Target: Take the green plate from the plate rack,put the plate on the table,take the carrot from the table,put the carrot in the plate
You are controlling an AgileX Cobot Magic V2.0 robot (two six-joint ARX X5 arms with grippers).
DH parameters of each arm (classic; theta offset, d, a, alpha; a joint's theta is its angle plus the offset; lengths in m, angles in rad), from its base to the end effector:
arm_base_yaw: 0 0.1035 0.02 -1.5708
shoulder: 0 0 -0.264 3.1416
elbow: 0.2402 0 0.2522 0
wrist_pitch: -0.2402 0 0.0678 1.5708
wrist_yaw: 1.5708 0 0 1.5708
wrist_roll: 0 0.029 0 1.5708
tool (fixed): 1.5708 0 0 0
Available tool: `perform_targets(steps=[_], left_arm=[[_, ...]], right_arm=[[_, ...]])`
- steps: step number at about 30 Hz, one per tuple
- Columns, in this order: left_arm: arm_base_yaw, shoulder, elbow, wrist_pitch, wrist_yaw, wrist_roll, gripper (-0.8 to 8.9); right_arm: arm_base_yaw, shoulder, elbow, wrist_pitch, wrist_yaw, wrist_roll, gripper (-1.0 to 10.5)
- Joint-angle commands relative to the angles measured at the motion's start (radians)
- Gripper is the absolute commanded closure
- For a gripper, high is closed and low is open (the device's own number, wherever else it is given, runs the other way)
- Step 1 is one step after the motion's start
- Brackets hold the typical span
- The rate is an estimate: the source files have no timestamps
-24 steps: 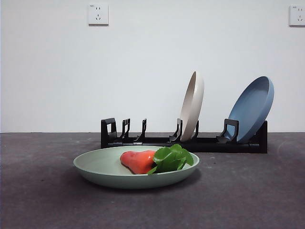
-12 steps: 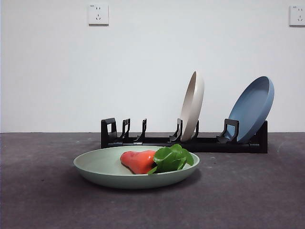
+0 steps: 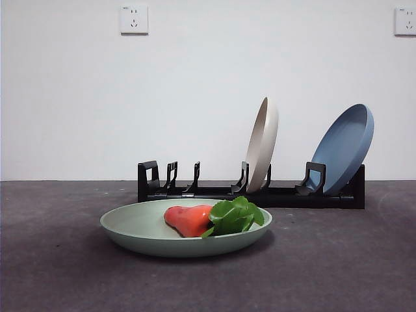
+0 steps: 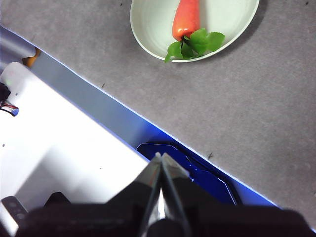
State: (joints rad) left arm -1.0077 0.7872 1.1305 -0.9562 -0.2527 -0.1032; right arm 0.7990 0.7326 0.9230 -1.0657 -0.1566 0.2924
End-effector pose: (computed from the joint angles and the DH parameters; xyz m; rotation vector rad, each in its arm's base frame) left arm 0.0716 -0.0998 0.3743 0.2734 0.5423 -0.7017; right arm 0.0768 0.0854 0.3113 -0.0324 0.9781 0.7540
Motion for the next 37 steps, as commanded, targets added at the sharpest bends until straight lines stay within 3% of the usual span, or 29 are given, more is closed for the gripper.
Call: perform_targets(steps=[1,3,6,10,15,24,30,37], left_arm=[[0.037,-0.014,-0.006,0.060,-0.119,0.075,8.16],[0.102,-0.028,-0.018,0.163,-0.164,0.146,8.16],[0.253,-0.078,-0.075,0.360,-0.098,0.219,8.17],[0.485,-0.186,-0.219,0.630,0.035,0.233,8.16],[0.679,-0.341,-0.437,0.831,0.046,0.232,8.16],[0.843,-0.579,-0.798,0.835,0.055,0.197,8.16],[0.879,-0.675,-0.983,0.836,0.052,0.128,8.16],[0.898,-0.727,-1.096,0.834,0.054,0.122,8.16]], right_arm=[[0.003,-0.001,0.000,0.005,0.002,0.006,9.4],[0.003,-0.001,0.000,0.004,0.002,0.006,9.4],[0.003,-0.001,0.000,0.005,0.002,0.006,9.4],[0.003,-0.001,0.000,0.005,0.002,0.006,9.4],[0.003,-0.001,0.000,0.005,0.002,0.006,9.4],[0.003,-0.001,0.000,0.005,0.003,0.006,9.4],[0.003,-0.001,0.000,0.004,0.002,0.006,9.4],[0.003,-0.001,0.000,0.005,0.002,0.006,9.4]])
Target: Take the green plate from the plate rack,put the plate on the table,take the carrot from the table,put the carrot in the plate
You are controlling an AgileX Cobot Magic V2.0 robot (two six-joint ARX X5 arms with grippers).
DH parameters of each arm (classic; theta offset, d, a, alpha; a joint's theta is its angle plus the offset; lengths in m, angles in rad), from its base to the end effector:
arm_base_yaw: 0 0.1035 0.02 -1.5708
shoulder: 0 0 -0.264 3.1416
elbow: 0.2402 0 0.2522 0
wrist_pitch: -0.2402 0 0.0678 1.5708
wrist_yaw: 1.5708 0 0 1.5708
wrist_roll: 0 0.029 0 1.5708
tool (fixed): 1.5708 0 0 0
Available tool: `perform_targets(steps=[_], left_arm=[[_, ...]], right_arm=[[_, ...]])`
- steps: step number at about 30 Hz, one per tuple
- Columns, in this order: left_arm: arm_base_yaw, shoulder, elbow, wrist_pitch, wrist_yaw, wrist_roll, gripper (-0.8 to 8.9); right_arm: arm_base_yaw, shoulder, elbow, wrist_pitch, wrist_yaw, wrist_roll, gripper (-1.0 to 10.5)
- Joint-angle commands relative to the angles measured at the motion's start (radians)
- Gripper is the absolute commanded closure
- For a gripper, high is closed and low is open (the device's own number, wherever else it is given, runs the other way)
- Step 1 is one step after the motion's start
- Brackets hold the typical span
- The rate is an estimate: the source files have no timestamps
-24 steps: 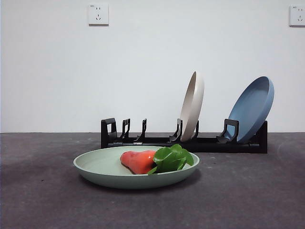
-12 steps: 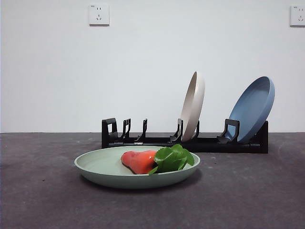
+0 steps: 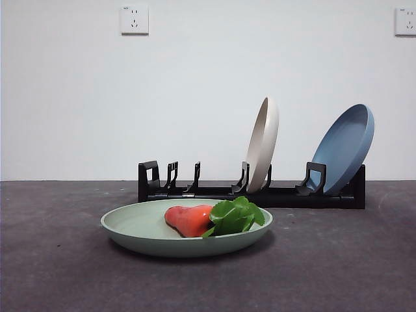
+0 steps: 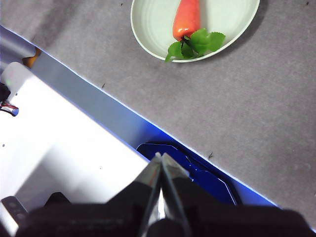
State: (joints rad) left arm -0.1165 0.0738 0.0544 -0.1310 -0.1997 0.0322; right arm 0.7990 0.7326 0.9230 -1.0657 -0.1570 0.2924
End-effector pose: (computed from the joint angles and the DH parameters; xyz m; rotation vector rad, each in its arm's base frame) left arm 0.0979 -0.0057 0.1638 0.0558 0.1499 0.0806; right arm 0.0768 0.0854 0.3113 -0.0323 0.9782 0.7543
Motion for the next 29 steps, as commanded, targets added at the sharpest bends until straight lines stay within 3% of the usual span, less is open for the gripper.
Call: perform_targets(steps=[1,8,14,29], left_arm=[[0.008,-0.020,-0.029,0.009,0.001,-0.017,8.16],[0.008,-0.055,-0.051,-0.043,0.006,-0.052,8.16],[0.008,-0.065,-0.051,-0.043,0.100,-0.058,8.16],[0.007,-0.064,-0.051,-0.043,0.099,-0.059,8.16]], right_arm=[[0.003,-0.001,0.000,0.004,0.003,0.006,9.4],[0.003,-0.001,0.000,0.004,0.003,0.006,9.4],[0.003,-0.001,0.000,0.005,0.003,0.006,9.4],[0.003,-0.001,0.000,0.005,0.003,0.006,9.4]])
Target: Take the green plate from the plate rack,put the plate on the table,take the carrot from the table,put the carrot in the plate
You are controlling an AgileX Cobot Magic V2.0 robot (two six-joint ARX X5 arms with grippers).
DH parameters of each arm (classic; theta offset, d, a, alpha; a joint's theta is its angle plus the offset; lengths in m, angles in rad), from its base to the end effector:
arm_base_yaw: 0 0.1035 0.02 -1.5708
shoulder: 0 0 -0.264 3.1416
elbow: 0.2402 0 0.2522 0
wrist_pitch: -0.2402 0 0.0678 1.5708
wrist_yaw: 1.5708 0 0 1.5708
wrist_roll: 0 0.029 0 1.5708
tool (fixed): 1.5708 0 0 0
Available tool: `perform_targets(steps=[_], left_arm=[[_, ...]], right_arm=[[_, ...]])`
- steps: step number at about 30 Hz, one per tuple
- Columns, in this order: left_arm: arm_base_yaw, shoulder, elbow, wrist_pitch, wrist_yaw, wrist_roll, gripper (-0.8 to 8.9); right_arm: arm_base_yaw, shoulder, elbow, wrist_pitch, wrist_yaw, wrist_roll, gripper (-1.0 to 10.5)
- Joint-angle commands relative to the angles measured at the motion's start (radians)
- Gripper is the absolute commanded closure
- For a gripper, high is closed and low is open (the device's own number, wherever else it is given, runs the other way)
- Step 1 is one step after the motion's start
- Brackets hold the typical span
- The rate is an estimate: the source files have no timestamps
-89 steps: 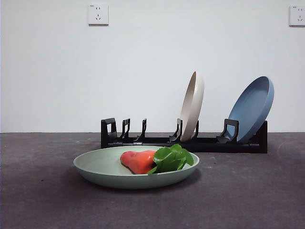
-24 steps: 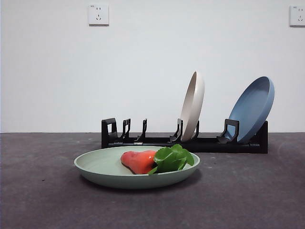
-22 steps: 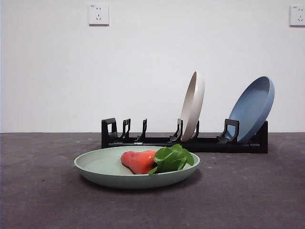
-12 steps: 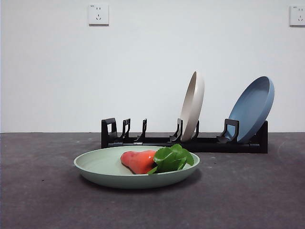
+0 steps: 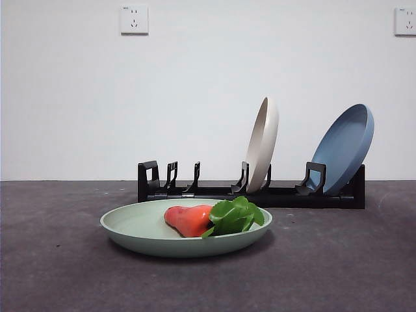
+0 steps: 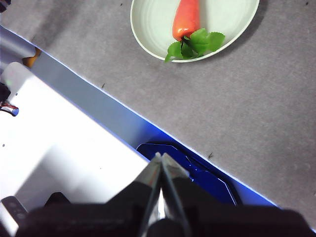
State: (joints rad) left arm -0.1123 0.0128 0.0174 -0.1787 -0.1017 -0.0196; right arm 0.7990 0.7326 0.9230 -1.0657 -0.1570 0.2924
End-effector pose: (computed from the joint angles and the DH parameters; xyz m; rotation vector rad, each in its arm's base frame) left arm 0.0956 -0.0078 0.1513 -0.0010 0.1732 -0.0089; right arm 0.0768 0.0854 0.3113 -0.0323 0.9782 0.7543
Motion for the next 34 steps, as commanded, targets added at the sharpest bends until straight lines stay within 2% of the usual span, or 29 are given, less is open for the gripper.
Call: perform_targets(steps=[1,10,12,14,16,21,23,29,34], left_arm=[[0.003,-0.003,-0.014,0.004,0.001,-0.007,8.16],[0.003,-0.003,-0.014,0.004,0.001,-0.007,8.16],[0.003,-0.003,-0.014,0.004,0.001,-0.007,8.16],[0.003,-0.003,-0.014,0.004,0.001,-0.007,8.16],[0.003,-0.003,-0.014,0.004,0.001,-0.007,8.16],[0.003,-0.003,-0.014,0.004,0.001,-0.007,8.16],[0.003,-0.003,-0.014,0.004,0.001,-0.007,8.16],[0.003,-0.003,-0.014,0.004,0.001,-0.006,8.16],[0.003,-0.003,-0.014,0.004,0.001,-0.007,8.16]], right_arm=[[0.003,-0.001,0.000,0.005,0.003,0.006,9.4],[-0.013,-0.020,0.000,0.005,0.007,0.005,9.4],[-0.045,-0.031,0.000,0.010,0.029,-0.071,9.4],[-0.109,-0.047,-0.006,0.040,0.063,-0.153,9.4],[-0.197,-0.074,-0.034,0.129,0.049,-0.206,9.4],[-0.468,-0.189,-0.193,0.427,-0.114,-0.259,9.4],[-0.548,-0.239,-0.276,0.542,-0.136,-0.267,9.4],[-0.701,-0.404,-0.541,0.825,-0.117,-0.269,9.4],[-0.736,-0.543,-0.723,0.923,0.010,-0.267,9.4]])
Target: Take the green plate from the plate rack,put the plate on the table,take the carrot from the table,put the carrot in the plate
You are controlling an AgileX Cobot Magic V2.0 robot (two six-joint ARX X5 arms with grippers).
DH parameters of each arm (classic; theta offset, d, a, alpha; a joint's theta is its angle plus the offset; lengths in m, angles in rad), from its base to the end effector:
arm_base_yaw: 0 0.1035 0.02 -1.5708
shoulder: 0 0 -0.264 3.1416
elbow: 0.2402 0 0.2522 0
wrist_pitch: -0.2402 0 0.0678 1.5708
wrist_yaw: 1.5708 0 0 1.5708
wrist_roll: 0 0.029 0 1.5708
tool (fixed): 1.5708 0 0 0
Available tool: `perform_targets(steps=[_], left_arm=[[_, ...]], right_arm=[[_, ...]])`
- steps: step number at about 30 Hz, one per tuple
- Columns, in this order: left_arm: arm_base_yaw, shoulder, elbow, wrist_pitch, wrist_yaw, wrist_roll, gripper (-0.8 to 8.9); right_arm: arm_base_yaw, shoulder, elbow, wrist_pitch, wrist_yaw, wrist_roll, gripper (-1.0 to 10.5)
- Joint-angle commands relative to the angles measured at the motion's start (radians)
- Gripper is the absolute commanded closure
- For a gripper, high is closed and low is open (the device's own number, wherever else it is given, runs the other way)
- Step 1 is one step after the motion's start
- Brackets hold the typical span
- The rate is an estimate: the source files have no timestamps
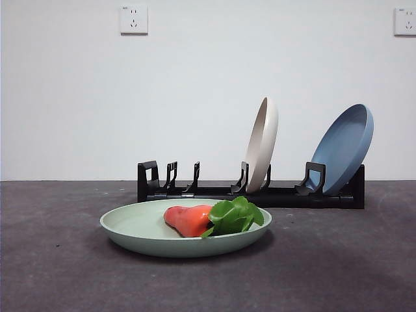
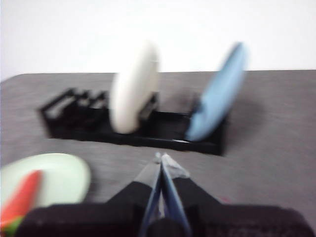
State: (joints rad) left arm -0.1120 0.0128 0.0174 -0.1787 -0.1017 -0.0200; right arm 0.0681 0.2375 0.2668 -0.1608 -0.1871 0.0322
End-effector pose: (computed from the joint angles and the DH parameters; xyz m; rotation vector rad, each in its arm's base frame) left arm 0.0956 -0.0078 0.1513 -0.0014 0.1732 -0.0085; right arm 0.1014 0.0123 0.2201 0.0398 0.1357 0.2527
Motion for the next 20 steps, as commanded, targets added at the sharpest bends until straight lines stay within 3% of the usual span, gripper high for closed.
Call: perform_targets(steps=[1,9,20], left_arm=[[0.003,-0.003,-0.014,0.004,0.001,-0.006,8.16],[0.003,-0.003,-0.014,0.004,0.002,-0.006,8.16],[0.002,-0.003,-0.014,0.005,0.001,-0.006,8.16]], right_arm=[[-0.006,-0.076,-0.099,0.018,0.059,-0.004,9.4],[-0.005,-0.217,-0.257,0.009,0.089,0.046,9.4],[-0.006,-0.237,-0.261,-0.017,0.091,0.087,9.5]])
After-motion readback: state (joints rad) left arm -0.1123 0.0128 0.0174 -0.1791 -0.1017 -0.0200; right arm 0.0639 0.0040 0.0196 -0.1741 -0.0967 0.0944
